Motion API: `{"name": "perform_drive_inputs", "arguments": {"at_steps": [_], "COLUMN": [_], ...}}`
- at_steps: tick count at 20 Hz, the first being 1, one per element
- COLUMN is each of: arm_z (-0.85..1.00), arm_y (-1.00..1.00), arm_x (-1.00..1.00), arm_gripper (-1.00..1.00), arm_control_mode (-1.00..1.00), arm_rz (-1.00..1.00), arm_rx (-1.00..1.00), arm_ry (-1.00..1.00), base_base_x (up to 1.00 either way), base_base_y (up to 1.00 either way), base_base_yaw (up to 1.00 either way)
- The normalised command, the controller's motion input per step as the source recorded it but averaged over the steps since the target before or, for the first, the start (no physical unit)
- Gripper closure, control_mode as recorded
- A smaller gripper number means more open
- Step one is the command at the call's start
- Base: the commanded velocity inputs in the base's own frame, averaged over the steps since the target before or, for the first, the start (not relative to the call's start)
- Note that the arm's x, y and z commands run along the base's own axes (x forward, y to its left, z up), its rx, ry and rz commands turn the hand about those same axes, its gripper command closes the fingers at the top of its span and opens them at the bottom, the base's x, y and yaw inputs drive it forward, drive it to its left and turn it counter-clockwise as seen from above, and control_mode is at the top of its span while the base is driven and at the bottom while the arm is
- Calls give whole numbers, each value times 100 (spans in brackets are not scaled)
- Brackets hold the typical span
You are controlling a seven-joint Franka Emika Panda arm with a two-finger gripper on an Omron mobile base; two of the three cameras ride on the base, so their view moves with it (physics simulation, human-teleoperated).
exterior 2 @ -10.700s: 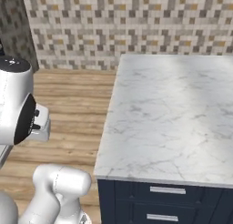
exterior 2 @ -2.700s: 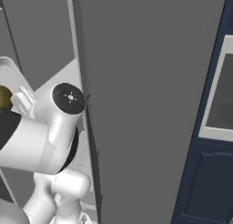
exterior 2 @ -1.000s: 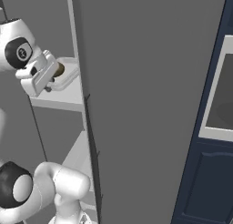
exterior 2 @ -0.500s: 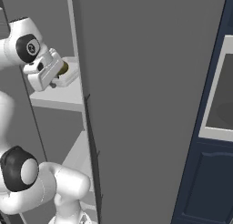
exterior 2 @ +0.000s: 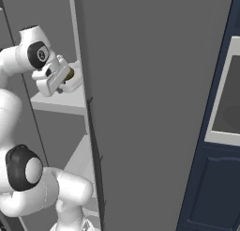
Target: Take the avocado and potato out of the freezer and place them in the tupperware container on the counter. Then put the tupperware containing the vegetables back in the freezer.
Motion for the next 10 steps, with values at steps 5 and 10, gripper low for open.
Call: {"name": "perform_drive_inputs", "arguments": {"at_steps": [5,10], "arm_z": [-17,-14], "arm_y": [0,0], "arm_x": [38,36], "arm_gripper": [100,100], "arm_control_mode": [-100,-100], "arm_rz": [1,10], "arm_rx": [0,4], "arm_ry": [0,0], "base_base_x": [0,0], "base_base_y": [0,0], "base_base_yaw": [0,0]}}
